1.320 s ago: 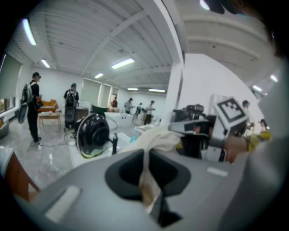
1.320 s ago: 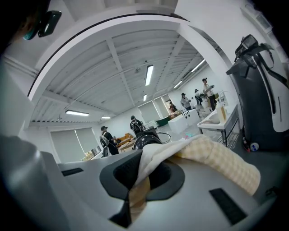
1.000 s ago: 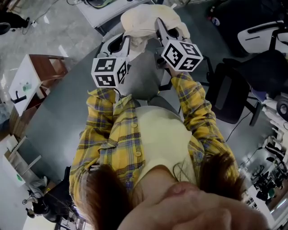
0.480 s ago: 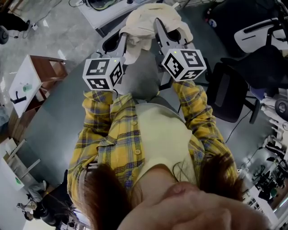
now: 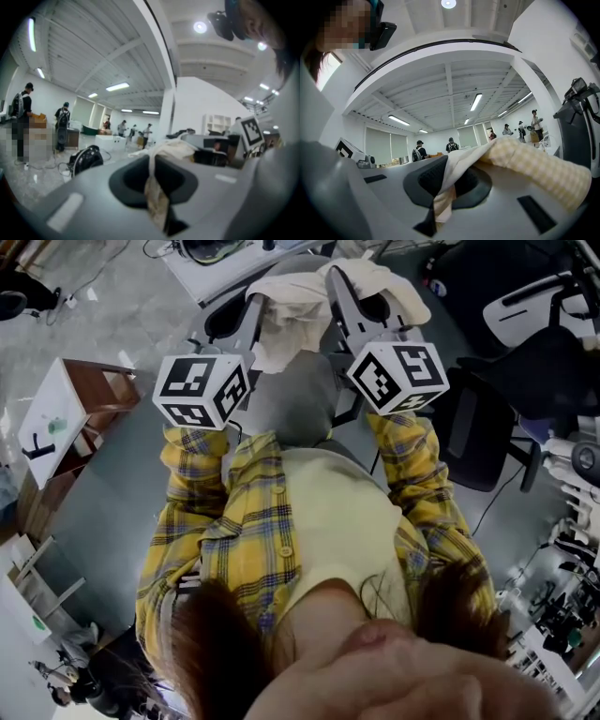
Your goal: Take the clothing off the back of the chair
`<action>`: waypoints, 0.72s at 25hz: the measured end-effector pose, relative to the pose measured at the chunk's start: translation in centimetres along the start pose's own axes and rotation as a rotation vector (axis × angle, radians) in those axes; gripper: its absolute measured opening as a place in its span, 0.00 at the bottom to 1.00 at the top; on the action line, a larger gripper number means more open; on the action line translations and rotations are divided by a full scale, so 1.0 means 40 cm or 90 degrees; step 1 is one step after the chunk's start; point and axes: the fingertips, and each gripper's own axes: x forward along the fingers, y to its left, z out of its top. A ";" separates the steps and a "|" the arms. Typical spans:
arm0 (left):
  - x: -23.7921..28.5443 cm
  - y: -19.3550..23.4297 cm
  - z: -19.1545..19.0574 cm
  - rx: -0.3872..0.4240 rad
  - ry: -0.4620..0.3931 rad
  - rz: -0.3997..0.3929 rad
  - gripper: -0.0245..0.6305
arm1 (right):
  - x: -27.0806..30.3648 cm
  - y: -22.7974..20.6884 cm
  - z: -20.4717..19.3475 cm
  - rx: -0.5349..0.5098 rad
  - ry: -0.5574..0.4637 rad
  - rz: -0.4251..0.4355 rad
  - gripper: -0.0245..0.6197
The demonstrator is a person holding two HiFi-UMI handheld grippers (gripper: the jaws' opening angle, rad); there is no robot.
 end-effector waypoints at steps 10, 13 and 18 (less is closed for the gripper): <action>-0.023 -0.013 0.056 -0.004 -0.016 -0.028 0.09 | -0.014 0.028 0.045 -0.006 -0.013 0.004 0.08; -0.027 -0.011 0.061 -0.011 -0.018 -0.031 0.09 | -0.015 0.034 0.043 -0.006 -0.010 0.005 0.08; -0.034 -0.013 0.060 -0.017 -0.019 -0.033 0.09 | -0.021 0.040 0.034 -0.001 -0.005 0.005 0.08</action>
